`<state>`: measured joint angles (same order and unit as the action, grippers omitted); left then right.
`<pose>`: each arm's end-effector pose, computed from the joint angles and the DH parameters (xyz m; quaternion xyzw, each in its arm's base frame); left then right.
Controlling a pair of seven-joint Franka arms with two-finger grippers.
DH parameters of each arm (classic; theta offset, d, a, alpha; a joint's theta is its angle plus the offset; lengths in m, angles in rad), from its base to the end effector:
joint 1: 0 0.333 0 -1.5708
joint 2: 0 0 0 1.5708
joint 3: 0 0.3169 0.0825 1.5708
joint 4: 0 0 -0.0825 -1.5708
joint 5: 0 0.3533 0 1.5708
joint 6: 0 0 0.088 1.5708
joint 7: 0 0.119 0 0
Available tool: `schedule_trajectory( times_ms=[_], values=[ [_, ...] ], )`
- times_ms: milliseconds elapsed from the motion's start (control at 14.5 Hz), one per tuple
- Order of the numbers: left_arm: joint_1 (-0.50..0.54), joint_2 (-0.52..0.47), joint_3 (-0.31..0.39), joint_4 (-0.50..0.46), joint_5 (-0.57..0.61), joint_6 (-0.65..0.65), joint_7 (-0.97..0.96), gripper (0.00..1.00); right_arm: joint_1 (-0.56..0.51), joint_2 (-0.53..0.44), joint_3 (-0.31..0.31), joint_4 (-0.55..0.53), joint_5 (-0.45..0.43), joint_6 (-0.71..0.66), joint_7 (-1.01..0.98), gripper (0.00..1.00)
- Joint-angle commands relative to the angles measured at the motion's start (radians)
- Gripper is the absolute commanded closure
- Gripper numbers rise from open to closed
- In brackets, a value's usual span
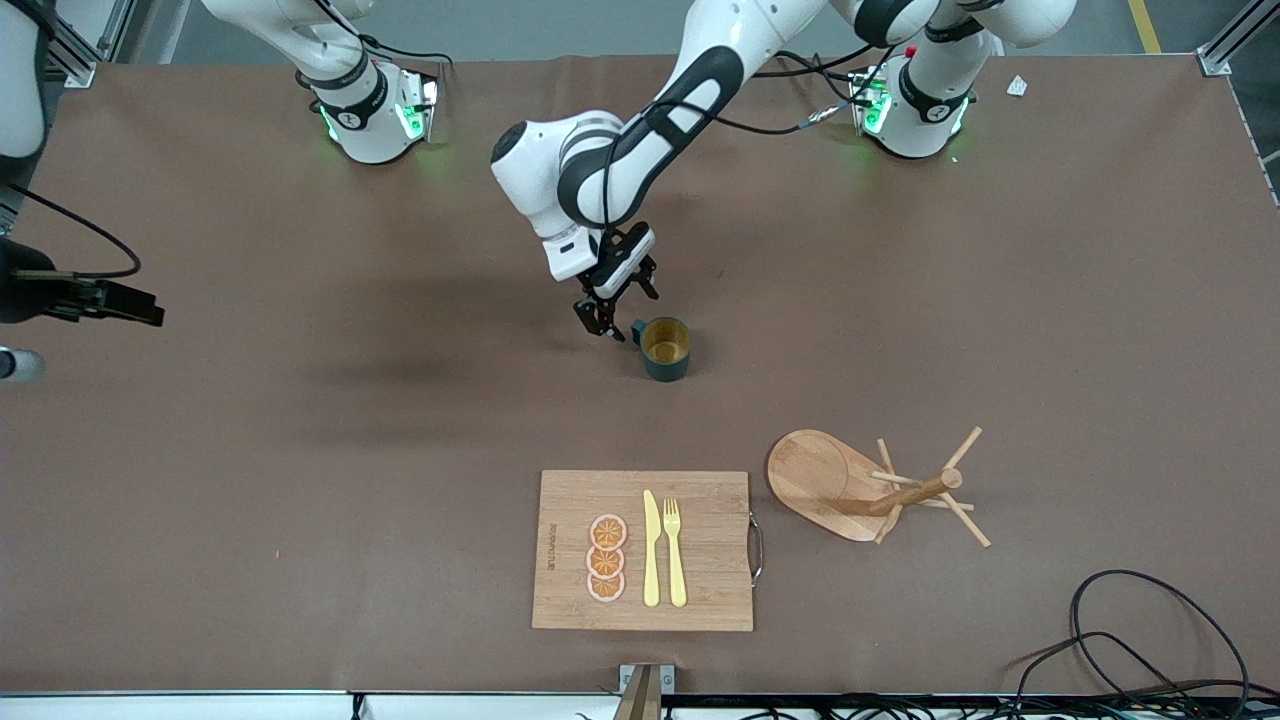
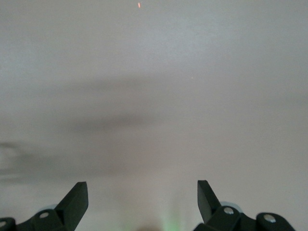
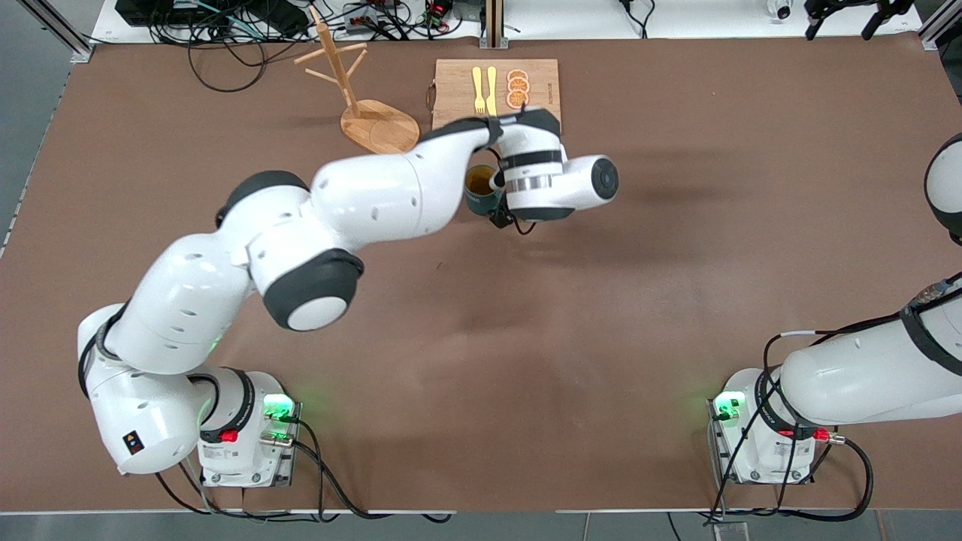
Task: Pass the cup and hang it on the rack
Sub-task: 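Grasp the mug handle with the left gripper while the right gripper withdraws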
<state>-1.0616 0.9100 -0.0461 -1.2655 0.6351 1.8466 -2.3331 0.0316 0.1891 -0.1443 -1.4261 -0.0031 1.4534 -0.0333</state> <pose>0.3641 -0.5920 0.2013 -0.8451 -0.4383 -0.2842 0.1141 0.5617 -0.0562 0.5649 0.9959 -0.0394 -0.0807 0.0093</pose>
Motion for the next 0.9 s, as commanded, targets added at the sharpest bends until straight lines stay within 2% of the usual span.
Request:
schedule_trajectory(
  times_ms=[0,207,552,690,828],
  values=[
    [-0.024,0.078,0.034,0.077,0.017,0.01,-0.026,0.0,-0.042,-0.011,0.023,0.009,0.009,-0.018,-0.008,0.0],
    [-0.024,0.09,0.034,0.072,0.02,0.01,-0.031,0.01,-0.039,-0.011,0.023,0.004,0.055,-0.027,-0.007,0.0],
    [-0.024,0.098,0.032,0.067,0.02,0.005,-0.038,0.12,-0.03,-0.023,0.029,-0.001,0.057,-0.019,-0.005,0.0],
    [-0.023,0.098,0.034,0.064,0.021,0.005,-0.037,0.25,-0.029,-0.037,0.029,-0.004,0.058,-0.019,-0.002,0.0],
    [-0.023,0.098,0.032,0.063,0.02,0.005,-0.037,0.47,-0.025,-0.054,0.038,-0.011,0.057,-0.024,0.016,0.0]
  ],
)
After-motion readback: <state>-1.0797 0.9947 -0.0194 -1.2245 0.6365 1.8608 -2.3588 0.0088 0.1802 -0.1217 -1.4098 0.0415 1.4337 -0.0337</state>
